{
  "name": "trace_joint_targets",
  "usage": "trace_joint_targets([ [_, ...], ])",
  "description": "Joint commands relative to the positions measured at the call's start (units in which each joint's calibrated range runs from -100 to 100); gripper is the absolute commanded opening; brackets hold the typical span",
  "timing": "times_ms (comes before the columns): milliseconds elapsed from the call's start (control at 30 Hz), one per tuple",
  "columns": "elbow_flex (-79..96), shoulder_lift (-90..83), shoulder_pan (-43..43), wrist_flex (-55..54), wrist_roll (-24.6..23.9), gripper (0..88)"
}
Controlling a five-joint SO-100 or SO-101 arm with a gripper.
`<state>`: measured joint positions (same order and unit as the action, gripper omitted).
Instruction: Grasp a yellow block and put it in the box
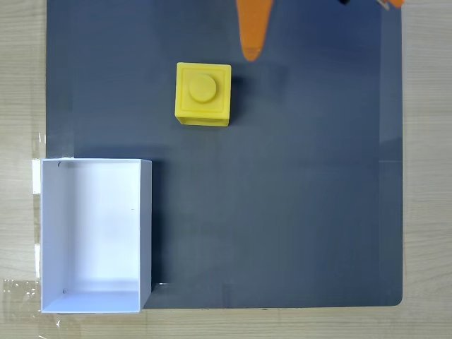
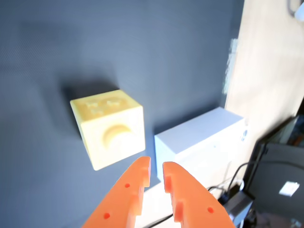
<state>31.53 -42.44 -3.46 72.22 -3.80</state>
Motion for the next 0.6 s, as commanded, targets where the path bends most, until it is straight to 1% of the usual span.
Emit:
trace_joint_targets([
  [0,-13.03,7.69,-1.08,6.49,4.59,3.7],
  [167,-21.26,15.83,-5.46,14.69,12.3,3.8],
  [267,-23.25,19.3,-8.74,17.75,15.92,8.1],
  [367,-23.43,21.84,-11.86,20.54,18.07,19.8],
  [500,-23.43,24.55,-14.8,23.5,18.49,38.4],
  [567,-22.98,26.0,-15.56,24.38,18.49,45.2],
])
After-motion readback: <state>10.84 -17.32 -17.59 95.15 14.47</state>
